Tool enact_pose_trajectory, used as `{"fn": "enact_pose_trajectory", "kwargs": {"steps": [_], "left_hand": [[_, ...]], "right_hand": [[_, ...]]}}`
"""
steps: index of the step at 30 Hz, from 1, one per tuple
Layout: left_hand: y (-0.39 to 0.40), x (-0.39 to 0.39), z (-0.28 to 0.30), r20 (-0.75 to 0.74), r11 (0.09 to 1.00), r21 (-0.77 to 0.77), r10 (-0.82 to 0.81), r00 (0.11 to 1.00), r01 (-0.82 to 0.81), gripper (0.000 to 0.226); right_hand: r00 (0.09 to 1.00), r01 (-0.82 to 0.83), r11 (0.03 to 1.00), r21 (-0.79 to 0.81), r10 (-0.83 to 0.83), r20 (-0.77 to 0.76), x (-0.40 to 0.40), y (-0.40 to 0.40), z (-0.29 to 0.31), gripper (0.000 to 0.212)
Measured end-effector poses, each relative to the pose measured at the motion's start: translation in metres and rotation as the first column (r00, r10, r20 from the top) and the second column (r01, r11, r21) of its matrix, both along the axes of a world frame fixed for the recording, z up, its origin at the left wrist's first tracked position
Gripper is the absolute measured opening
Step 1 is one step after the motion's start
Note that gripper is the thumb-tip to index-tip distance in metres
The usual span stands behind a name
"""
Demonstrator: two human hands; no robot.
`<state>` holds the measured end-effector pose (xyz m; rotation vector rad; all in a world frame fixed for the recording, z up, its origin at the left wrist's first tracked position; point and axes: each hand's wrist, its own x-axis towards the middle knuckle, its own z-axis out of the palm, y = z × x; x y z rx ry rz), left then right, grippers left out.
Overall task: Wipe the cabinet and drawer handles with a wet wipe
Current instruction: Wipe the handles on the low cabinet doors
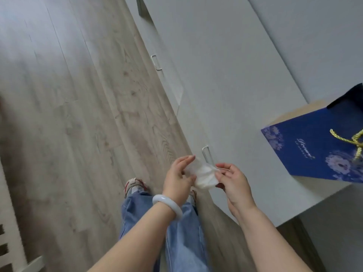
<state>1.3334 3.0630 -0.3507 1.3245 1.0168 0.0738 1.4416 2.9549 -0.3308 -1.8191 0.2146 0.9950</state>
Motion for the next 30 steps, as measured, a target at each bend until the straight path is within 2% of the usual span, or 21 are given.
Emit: {"fn": "enact_pose_trajectory", "kwargs": {"steps": [4,6,8,11,14,18,20,23,25,28,30], "left_hand": [[0.012,0.03,-0.048,-0.009,0.997,0.003,-0.082,0.997,0.082,0.056],[0.017,0.04,-0.069,-0.029,0.994,-0.009,-0.106,0.994,0.106,0.058],[0.019,0.051,-0.091,-0.064,0.992,-0.052,-0.119,0.991,0.116,0.063],[0.023,0.067,-0.122,-0.047,0.989,-0.133,-0.074,0.996,0.067,0.071],[0.03,0.082,-0.145,-0.002,0.984,-0.178,-0.027,1.0,0.026,0.069],[0.035,0.094,-0.159,-0.072,0.993,-0.115,-0.023,0.997,0.014,0.063],[0.034,0.1,-0.161,-0.119,0.998,-0.05,0.023,0.993,-0.029,0.054],[0.027,0.11,-0.161,-0.181,0.998,0.041,0.045,0.982,-0.039,0.026],[0.019,0.112,-0.164,-0.179,0.999,0.02,0.031,0.983,-0.028,0.02],[0.005,0.11,-0.164,-0.188,0.993,-0.106,0.033,0.982,-0.053,0.019],[-0.004,0.107,-0.164,-0.186,0.995,-0.096,-0.034,0.982,0.016,0.02]], "right_hand": [[0.992,-0.066,0.981,-0.183,0.084,0.091,0.029,0.003,-0.045,0.02],[0.935,-0.1,0.936,-0.339,0.205,0.29,0.052,0.004,-0.064,0.019],[0.796,-0.12,0.88,-0.459,0.362,0.486,0.079,0.01,-0.081,0.021],[0.54,-0.201,0.837,-0.509,0.528,0.656,0.116,0.035,-0.105,0.03],[0.336,-0.297,0.768,-0.568,0.641,0.69,0.147,0.062,-0.129,0.042],[0.17,-0.272,0.708,-0.652,0.702,0.692,0.155,0.073,-0.16,0.05],[0.124,-0.226,0.697,-0.681,0.714,0.689,0.153,0.072,-0.166,0.051],[0.116,-0.205,0.689,-0.695,0.722,0.682,0.153,0.071,-0.167,0.052],[0.106,-0.205,0.69,-0.694,0.721,0.685,0.154,0.072,-0.167,0.053],[0.094,-0.209,0.69,-0.693,0.72,0.688,0.153,0.073,-0.168,0.053],[0.081,-0.202,0.69,-0.695,0.719,0.691,0.154,0.072,-0.167,0.053]]}}
